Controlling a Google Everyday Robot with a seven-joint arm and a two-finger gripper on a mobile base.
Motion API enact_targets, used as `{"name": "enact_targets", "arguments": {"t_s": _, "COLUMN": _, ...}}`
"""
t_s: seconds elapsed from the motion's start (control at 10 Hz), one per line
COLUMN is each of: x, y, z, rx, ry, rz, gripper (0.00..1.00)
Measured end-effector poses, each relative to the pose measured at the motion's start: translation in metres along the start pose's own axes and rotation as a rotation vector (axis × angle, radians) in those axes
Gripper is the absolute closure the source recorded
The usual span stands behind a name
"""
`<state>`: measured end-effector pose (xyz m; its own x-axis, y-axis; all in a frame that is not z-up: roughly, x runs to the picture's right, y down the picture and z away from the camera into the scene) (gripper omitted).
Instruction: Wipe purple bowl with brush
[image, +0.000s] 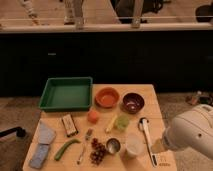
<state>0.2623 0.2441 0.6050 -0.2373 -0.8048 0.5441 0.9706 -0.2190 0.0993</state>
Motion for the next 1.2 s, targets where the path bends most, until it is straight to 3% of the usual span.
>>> {"name": "enact_targets", "arguments": {"t_s": 0.5, "x": -0.001, "y": 0.003, "z": 0.011, "rx": 0.012, "ry": -0.034, "rz": -0.015, "gripper": 0.2}}
{"name": "enact_targets", "arguments": {"t_s": 1.2, "x": -0.009, "y": 0.034, "z": 0.044, "rx": 0.0, "ry": -0.114, "rz": 0.018, "gripper": 0.2}}
